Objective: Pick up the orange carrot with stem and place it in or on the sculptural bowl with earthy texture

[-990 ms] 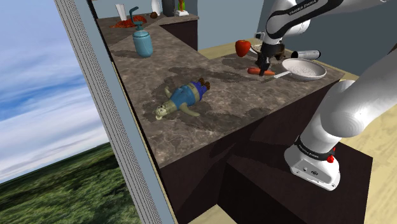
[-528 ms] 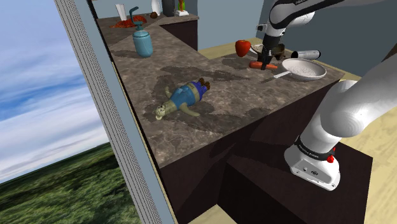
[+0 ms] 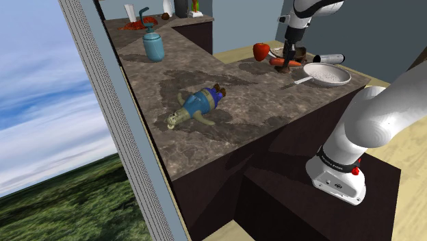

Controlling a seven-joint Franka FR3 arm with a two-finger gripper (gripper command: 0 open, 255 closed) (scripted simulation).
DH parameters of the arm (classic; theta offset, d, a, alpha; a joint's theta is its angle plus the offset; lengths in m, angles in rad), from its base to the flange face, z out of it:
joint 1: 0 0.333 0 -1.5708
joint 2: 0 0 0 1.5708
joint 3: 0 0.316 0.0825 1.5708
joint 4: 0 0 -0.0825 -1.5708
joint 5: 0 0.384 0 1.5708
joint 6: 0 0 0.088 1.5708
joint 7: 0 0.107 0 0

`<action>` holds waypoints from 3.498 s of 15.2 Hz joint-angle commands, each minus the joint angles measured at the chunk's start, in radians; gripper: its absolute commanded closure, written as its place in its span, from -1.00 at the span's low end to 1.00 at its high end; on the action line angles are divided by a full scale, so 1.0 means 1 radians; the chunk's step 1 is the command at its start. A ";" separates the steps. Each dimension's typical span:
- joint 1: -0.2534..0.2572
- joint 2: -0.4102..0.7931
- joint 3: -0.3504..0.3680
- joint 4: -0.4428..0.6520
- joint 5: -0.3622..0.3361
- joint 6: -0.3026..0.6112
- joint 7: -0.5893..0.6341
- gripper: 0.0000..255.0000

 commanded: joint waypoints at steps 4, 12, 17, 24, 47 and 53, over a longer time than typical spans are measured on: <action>0.001 -0.016 0.015 0.054 0.003 -0.070 0.004 1.00; 0.006 -0.025 0.034 0.153 0.012 -0.178 0.007 1.00; 0.010 -0.023 0.044 0.221 0.019 -0.244 0.006 1.00; 0.019 0.143 -0.077 0.396 0.068 -0.256 -0.138 1.00; -0.117 0.675 -0.275 0.710 0.420 -0.188 -0.544 1.00; -0.116 0.676 -0.274 0.692 0.422 -0.170 -0.546 1.00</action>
